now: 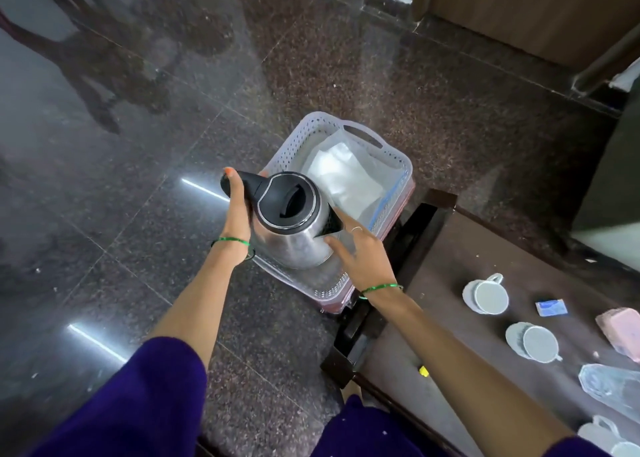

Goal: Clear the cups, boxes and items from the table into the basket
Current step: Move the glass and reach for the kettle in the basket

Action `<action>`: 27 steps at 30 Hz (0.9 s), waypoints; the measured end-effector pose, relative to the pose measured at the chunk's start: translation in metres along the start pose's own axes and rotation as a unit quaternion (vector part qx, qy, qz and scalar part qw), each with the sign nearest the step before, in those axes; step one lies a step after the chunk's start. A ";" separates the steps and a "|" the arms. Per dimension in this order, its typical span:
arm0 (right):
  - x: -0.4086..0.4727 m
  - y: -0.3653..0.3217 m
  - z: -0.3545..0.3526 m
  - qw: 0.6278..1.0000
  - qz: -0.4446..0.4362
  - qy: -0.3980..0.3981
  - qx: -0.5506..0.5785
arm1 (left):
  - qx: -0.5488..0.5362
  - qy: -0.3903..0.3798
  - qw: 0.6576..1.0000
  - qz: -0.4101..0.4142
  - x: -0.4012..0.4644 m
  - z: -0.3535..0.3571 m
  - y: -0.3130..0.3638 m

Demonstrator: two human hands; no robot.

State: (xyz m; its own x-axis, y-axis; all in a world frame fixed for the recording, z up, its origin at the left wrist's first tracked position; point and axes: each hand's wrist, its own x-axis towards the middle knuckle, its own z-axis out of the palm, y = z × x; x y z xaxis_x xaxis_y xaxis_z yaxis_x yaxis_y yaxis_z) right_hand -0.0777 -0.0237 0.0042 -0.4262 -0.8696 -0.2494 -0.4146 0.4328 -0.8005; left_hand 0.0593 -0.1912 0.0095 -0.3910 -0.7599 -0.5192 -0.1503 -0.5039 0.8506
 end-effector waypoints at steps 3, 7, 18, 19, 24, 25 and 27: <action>0.002 0.004 0.005 0.999 0.006 0.028 0.036 | -0.007 -0.015 1.000 0.001 0.007 0.001 -0.001; 0.003 0.006 0.011 0.994 0.022 0.045 0.102 | -0.015 -0.028 0.999 -0.003 0.011 0.002 0.000; 0.007 -0.014 -0.009 0.976 0.034 0.084 0.197 | -0.024 -0.071 0.997 0.036 0.012 0.009 0.030; 0.006 -0.017 -0.013 0.974 0.027 0.091 0.206 | -0.016 -0.074 0.996 0.045 0.009 0.011 0.037; -0.010 -0.031 -0.044 0.958 -0.006 0.118 0.263 | 0.000 -0.116 0.988 0.103 -0.018 0.030 0.070; -0.015 -0.034 -0.052 0.954 -0.012 0.121 0.273 | -0.002 -0.124 0.985 0.122 -0.025 0.035 0.075; -0.026 -0.037 -0.068 0.948 -0.030 0.127 0.292 | -0.012 -0.137 0.977 0.164 -0.041 0.047 0.081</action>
State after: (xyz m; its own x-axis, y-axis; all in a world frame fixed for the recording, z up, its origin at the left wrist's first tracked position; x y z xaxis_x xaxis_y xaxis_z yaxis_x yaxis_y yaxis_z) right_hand -0.1059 -0.0007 0.0780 -0.6267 -0.7709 -0.1142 0.0392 0.1152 -0.9926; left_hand 0.0201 -0.1814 0.1033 -0.6439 -0.7452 -0.1736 0.0447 -0.2632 0.9637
